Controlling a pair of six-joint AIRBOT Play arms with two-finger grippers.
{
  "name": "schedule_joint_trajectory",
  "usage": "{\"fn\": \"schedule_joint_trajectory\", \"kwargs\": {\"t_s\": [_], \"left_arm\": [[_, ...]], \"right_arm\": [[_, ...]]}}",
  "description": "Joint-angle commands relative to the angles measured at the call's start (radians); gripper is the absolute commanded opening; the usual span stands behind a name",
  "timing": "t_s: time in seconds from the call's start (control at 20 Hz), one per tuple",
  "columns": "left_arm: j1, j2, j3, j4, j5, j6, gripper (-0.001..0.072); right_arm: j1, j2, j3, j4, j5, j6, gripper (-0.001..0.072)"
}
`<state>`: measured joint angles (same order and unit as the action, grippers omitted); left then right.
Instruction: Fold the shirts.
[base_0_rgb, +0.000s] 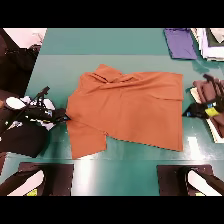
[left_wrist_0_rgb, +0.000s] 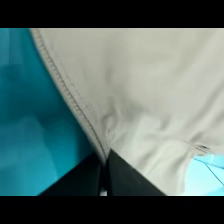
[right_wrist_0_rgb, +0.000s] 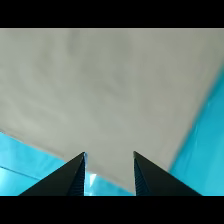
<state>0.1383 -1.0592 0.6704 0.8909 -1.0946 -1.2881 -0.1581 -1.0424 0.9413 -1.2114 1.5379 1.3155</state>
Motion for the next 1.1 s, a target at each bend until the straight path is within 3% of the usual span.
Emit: {"fn": "schedule_joint_trajectory", "kwargs": {"t_s": [0.0, 0.05, 0.25, 0.55, 0.65, 0.7, 0.75, 0.8, 1.05], "left_arm": [[0.001, 0.043, 0.05, -0.001, -0.033, 0.014, 0.0026], [0.001, 0.045, 0.05, -0.002, -0.034, 0.014, 0.0026], [0.001, 0.045, 0.05, -0.002, -0.042, 0.022, 0.0026], [0.001, 0.045, 0.05, -0.002, -0.043, 0.032, 0.0026], [0.001, 0.045, 0.05, -0.002, -0.043, 0.033, 0.0026], [0.001, 0.045, 0.05, -0.002, -0.043, 0.04, 0.0026], [0.001, 0.045, 0.05, -0.002, -0.043, 0.04, 0.0026], [0.001, 0.045, 0.05, -0.002, -0.043, 0.04, 0.0026], [0.001, 0.085, 0.117, 0.001, -0.043, 0.047, 0.0025]], "right_arm": [[-0.183, 0.067, -0.227, -0.021, -0.019, -0.002, 0.0375], [-0.242, 0.075, -0.283, -0.02, -0.02, -0.015, 0.0413], [-0.372, 0.079, -0.444, -0.011, -0.044, -0.056, 0.041], [-0.27, 0.079, -0.518, -0.015, -0.085, -0.036, 0.0407], [-0.229, 0.079, -0.517, -0.011, -0.103, -0.03, 0.0312], [-0.202, 0.079, -0.517, -0.012, -0.116, -0.03, 0.0304], [-0.181, 0.079, -0.517, -0.011, -0.134, -0.03, 0.0196], [-0.158, 0.079, -0.517, -0.012, -0.153, -0.03, 0.0029], [-0.059, 0.101, -0.381, -0.01, -0.134, 0.033, 0.0015]]}}
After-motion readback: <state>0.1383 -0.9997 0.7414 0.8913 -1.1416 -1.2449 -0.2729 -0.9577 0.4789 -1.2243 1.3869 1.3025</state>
